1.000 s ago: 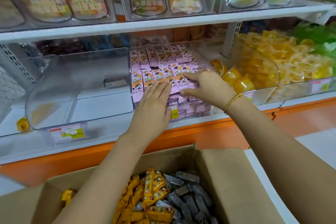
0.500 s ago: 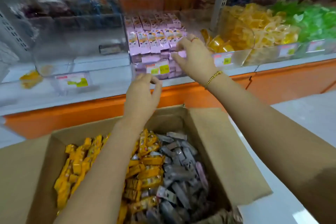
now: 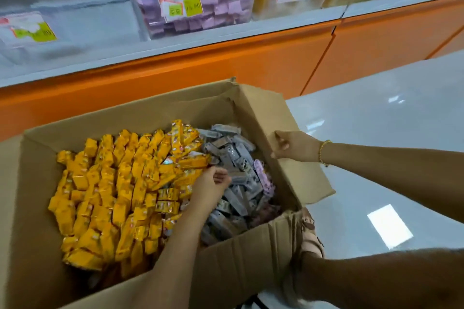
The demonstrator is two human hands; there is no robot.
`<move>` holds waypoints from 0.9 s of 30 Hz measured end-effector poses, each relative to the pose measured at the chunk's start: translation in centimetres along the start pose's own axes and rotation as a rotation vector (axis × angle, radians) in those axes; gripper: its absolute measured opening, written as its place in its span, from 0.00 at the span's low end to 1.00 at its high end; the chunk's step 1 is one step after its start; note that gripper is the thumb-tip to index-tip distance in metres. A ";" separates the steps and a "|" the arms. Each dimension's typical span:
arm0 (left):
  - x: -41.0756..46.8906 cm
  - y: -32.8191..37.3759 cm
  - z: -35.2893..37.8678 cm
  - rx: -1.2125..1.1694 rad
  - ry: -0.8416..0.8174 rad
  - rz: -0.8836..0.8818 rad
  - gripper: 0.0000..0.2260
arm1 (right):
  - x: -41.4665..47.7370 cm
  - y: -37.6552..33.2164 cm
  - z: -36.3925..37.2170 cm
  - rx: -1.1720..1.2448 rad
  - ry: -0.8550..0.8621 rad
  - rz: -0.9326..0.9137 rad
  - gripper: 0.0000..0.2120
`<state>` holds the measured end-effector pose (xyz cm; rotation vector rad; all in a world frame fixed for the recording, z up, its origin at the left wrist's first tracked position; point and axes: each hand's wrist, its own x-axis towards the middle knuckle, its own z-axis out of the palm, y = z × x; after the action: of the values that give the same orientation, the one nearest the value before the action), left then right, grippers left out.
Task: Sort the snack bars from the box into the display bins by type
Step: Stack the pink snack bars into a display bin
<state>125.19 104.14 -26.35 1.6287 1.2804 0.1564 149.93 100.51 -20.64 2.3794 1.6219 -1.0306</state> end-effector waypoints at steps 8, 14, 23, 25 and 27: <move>7.6 1.7 8.0 -0.108 -0.267 -0.267 0.10 | 3.3 -0.4 1.1 0.557 -0.274 -0.002 0.24; 10.6 3.3 10.7 -0.053 -0.354 -0.325 0.16 | 4.2 -0.2 1.6 0.322 -0.134 0.010 0.23; 10.7 3.4 10.9 -0.101 -0.422 -0.368 0.09 | 2.6 2.1 1.2 0.491 -0.016 -0.002 0.23; 10.2 3.1 10.2 -0.074 -0.546 -0.357 0.15 | 2.6 2.2 1.1 0.515 -0.019 -0.007 0.21; 9.1 2.7 9.7 0.216 -0.722 -0.244 0.18 | 2.6 2.3 1.1 0.516 -0.014 -0.008 0.20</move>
<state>136.90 105.54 -33.03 1.4805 0.9278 -0.6837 151.90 101.10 -23.61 2.6503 1.5008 -1.6296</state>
